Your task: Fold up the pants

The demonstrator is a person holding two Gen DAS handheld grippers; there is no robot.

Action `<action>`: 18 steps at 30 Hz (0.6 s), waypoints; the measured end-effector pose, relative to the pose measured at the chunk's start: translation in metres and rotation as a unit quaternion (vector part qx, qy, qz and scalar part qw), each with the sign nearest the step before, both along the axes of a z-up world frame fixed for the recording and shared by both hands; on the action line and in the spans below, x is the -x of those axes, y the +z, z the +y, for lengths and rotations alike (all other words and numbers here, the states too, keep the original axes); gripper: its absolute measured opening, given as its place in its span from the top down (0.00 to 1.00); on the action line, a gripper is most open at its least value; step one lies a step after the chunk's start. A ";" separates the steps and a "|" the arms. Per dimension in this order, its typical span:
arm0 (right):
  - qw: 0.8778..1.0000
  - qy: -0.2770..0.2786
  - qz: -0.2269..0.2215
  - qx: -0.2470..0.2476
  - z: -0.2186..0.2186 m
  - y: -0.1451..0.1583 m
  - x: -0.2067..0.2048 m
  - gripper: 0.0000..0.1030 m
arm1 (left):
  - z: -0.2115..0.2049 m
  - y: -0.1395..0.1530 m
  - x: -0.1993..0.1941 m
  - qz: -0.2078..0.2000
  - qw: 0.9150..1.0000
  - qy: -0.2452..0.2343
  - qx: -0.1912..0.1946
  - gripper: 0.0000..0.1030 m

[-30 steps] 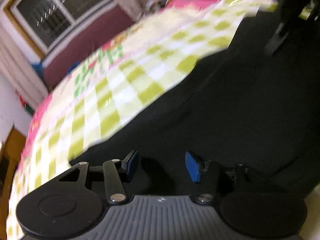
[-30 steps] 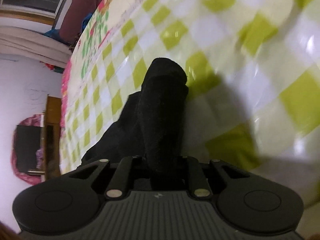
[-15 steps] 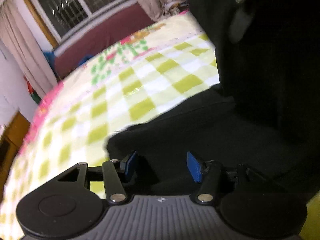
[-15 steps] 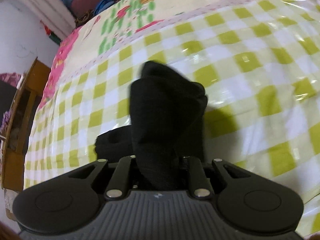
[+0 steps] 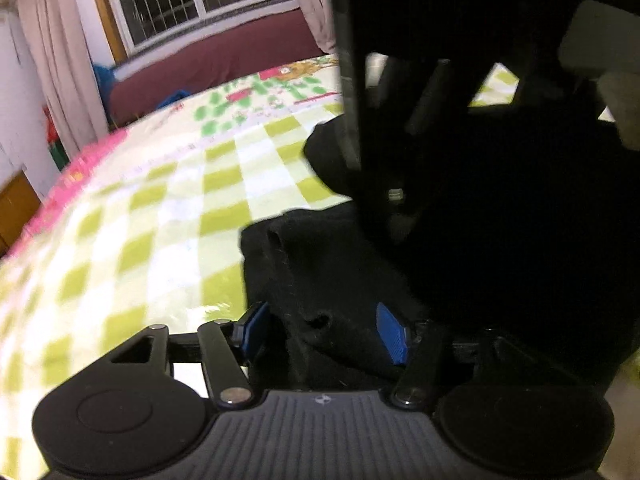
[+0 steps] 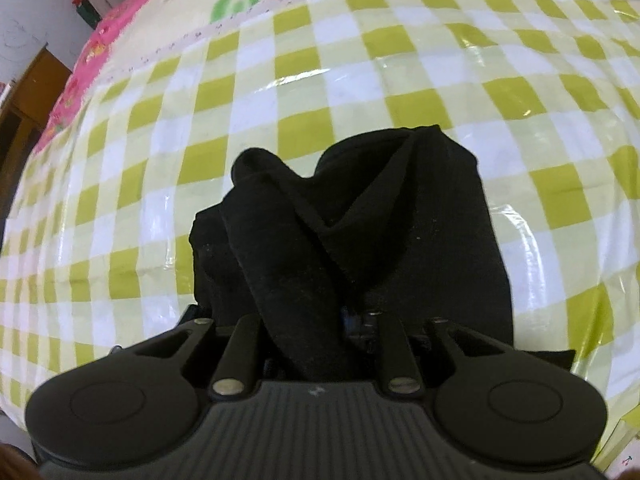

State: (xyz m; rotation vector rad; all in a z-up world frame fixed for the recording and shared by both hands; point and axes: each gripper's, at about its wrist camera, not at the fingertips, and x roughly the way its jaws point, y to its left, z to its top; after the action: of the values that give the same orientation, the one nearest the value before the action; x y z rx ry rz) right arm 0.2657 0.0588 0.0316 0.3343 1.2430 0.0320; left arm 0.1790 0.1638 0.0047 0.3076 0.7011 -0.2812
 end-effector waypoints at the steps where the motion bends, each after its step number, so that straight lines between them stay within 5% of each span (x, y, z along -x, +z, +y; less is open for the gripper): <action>1: 1.000 0.001 0.003 0.001 0.005 -0.001 -0.001 0.70 | 0.000 -0.004 -0.001 0.002 1.000 0.000 0.001 0.29; 5: 1.000 0.019 0.005 0.021 0.025 -0.004 -0.005 0.61 | 0.010 -0.002 0.003 0.002 1.000 0.003 0.018 0.28; 10: 0.998 0.057 -0.008 -0.009 0.045 0.001 -0.002 0.45 | 0.026 0.005 0.013 0.002 1.000 -0.003 0.021 0.25; 16: 0.992 0.083 -0.035 -0.085 0.039 0.009 -0.011 0.45 | 0.047 0.025 0.026 0.008 1.000 0.005 0.026 0.21; 18: 0.992 0.092 -0.044 -0.072 0.035 0.013 -0.018 0.47 | 0.054 0.032 0.030 0.013 0.999 0.013 0.030 0.21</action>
State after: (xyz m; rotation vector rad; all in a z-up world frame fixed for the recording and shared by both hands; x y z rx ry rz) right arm 0.2839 0.0934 0.0443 0.3389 1.1827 0.2938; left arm 0.1488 0.2179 0.0371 0.2370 0.7211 -0.2816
